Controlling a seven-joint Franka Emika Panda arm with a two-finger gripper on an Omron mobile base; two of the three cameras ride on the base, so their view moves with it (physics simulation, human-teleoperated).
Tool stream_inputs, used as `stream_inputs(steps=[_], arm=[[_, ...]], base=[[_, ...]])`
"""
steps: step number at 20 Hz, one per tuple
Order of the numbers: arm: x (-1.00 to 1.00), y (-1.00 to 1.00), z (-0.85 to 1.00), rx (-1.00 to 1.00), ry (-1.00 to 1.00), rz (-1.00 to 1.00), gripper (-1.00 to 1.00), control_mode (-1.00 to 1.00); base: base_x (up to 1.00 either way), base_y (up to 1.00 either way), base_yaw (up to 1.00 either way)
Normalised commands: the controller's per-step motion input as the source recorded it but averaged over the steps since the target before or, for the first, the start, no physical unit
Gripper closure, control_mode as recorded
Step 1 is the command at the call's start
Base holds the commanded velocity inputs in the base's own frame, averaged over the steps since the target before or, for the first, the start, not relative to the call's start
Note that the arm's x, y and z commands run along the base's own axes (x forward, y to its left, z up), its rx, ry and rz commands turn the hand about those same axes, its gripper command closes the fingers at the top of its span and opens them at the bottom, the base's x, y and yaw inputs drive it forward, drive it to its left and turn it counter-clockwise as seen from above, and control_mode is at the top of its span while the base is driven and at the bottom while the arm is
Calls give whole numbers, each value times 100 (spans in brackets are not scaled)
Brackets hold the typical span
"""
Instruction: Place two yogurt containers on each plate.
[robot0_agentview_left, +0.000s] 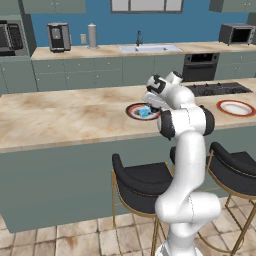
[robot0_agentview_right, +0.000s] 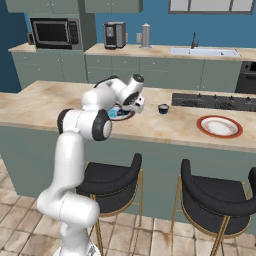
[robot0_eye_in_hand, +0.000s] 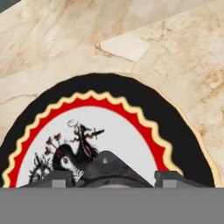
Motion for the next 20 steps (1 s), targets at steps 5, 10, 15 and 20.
stream_inputs(steps=[5, 10, 15, 20], arm=[[0, 3, 8, 0, 0, 0, -100, -100], [-14, -8, 40, 2, 0, -1, -100, -100], [-59, -15, 55, 1, -2, -4, -100, -100], [-100, 1, 30, -7, 2, 0, -100, -100]], base=[[0, 0, 0], [0, 0, 0], [0, 0, 0], [0, 0, 0]])
